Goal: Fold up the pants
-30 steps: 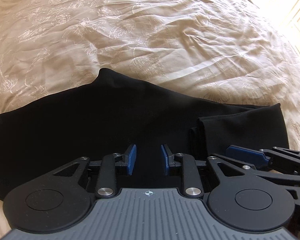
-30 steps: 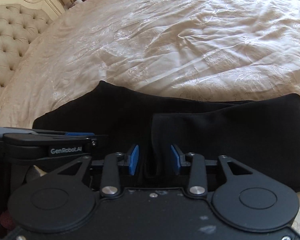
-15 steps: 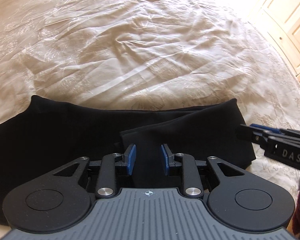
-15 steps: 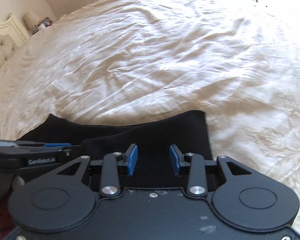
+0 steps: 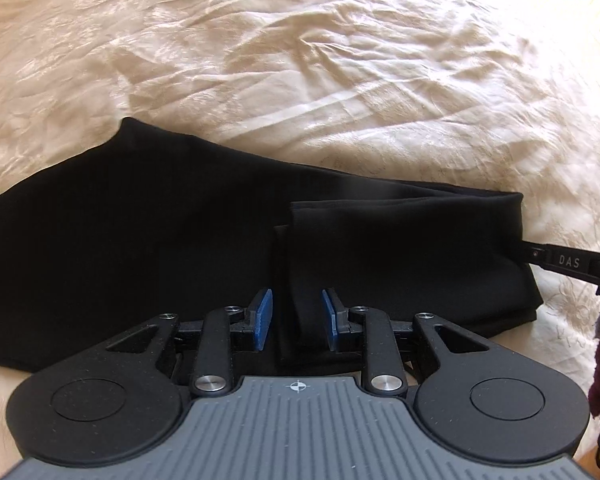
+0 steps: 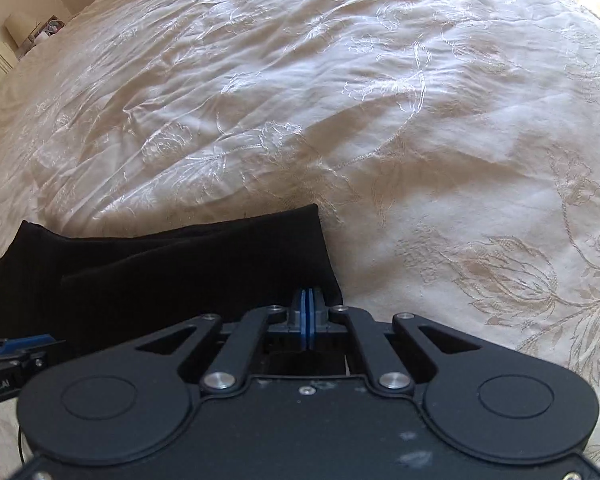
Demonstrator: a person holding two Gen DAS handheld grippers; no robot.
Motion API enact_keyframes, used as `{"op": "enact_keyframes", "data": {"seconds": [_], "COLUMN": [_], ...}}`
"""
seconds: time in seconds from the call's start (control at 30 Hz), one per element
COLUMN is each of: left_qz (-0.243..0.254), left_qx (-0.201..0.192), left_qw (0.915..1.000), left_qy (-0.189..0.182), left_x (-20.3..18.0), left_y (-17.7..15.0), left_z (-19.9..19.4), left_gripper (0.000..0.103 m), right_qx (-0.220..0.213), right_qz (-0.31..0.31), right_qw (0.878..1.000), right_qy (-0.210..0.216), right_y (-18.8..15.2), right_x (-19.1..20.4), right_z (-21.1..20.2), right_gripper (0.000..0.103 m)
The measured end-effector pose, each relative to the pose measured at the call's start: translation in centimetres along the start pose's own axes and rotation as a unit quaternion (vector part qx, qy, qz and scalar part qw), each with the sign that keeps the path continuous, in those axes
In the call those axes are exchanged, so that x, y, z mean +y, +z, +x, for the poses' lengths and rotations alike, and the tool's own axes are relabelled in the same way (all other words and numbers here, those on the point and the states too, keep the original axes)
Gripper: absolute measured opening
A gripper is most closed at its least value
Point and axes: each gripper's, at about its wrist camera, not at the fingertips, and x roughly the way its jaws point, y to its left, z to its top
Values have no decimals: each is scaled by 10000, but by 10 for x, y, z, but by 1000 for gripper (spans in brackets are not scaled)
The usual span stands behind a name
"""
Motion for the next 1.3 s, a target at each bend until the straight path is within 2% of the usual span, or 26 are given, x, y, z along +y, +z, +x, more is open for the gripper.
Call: {"op": "enact_keyframes", "data": {"seconds": [0.13,0.33,0.43,0.53,0.67,0.77,0.87,0.97,1.0,1.07,1.1,1.13,1.2,1.3], "left_qz": [-816,-1816,-2168,-2346,-2376,-2310,-2352,-2504,-2575,-2689,-2667,-2584,-2459,-2623], "left_qx": [-57,-74,-86,-152,-293,-422,-635,-783,-777,-767,-773,-790,-781,-623], "left_qw": [9956,9777,9687,9639,9652,9690,9695,9644,9617,9581,9591,9618,9657,9617], "left_qy": [447,1053,1205,1253,1056,764,257,-346,-524,-625,-546,-438,-290,-486], "left_x": [38,100,125,146,175,196,223,257,268,290,298,306,322,348], "left_y": [-16,-54,-69,-79,-85,-86,-84,-81,-80,-79,-78,-77,-75,-75], "left_z": [-23,-54,-62,-68,-71,-68,-65,-61,-59,-56,-56,-56,-54,-42], "left_gripper": [27,27,27,27,27,27,27,29,33,62,68,72,72,72], "right_qx": [-46,-93,-157,-405,-760,-816,-797,-708,-677,-643,-635,-618,-570,-534], "right_qz": [-329,-457,-391,-341,-289,-281,-346,-399,-447,-635,-715,-799,-921,-1066], "right_qw": [9994,9989,9991,9986,9967,9962,9962,9966,9966,9957,9952,9946,9937,9924], "right_qy": [15,-12,-21,-38,27,114,104,128,154,201,210,225,274,316], "right_y": [-3,-3,-3,-6,-15,-23,-32,-41,-46,-53,-56,-59,-66,-75], "right_x": [3,7,10,15,31,50,76,106,122,149,159,171,197,228], "right_z": [5,4,-2,-17,-40,-50,-54,-55,-54,-53,-52,-52,-50,-46], "right_gripper": [3,5,11,15,15,15,15,15,15,15,15,15,15,15]}}
